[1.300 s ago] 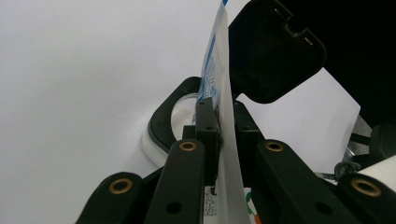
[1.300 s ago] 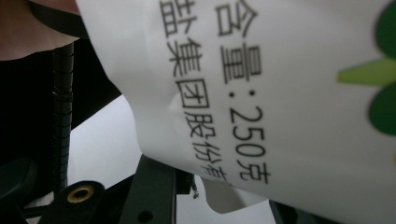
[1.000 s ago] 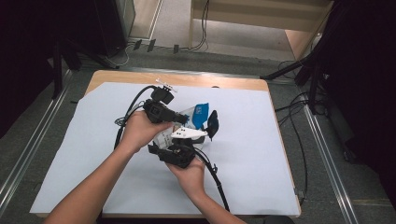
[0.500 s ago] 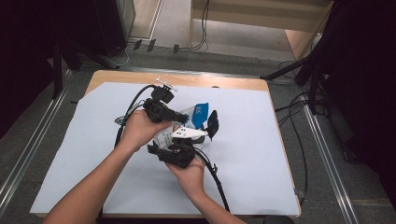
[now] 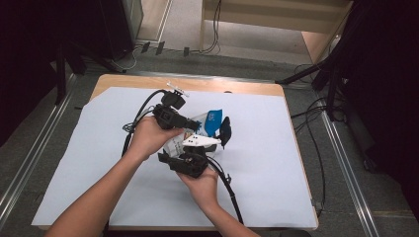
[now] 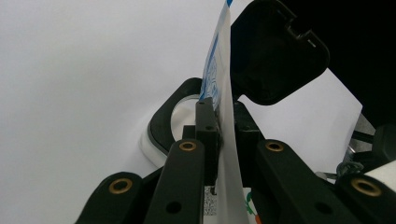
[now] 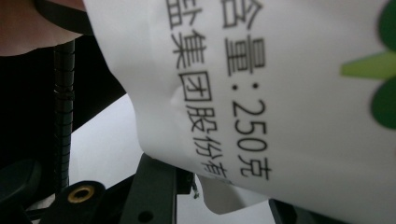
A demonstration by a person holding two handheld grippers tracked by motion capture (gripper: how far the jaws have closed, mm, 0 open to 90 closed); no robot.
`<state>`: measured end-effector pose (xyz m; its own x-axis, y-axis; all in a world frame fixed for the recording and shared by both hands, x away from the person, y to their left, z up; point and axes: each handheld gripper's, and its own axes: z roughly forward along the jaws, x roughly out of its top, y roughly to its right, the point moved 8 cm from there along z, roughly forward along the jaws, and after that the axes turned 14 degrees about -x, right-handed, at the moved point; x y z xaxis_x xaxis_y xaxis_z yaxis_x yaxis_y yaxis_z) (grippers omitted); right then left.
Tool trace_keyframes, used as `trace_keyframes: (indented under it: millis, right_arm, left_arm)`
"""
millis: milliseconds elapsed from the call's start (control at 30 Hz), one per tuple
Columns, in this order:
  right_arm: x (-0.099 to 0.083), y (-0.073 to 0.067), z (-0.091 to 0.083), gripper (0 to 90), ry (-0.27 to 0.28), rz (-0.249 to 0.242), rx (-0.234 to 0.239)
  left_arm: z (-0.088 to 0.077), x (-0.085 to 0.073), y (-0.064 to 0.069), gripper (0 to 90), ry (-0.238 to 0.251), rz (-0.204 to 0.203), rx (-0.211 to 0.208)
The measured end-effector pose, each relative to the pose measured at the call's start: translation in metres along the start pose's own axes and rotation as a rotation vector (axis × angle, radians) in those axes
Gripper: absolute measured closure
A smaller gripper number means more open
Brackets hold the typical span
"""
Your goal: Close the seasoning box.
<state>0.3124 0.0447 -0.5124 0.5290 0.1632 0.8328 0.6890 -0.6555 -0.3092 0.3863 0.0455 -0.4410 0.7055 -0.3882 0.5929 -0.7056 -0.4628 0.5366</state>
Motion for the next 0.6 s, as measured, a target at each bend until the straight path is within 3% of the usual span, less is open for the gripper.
trace_keyframes:
  millis: [600]
  right_arm:
    - [0.0008,-0.0028,0.0025,70.8,-0.001,-0.013,0.004]
  left_arm:
    - [-0.0034,-0.0022,0.0000,85.6,0.009,0.001,0.003]
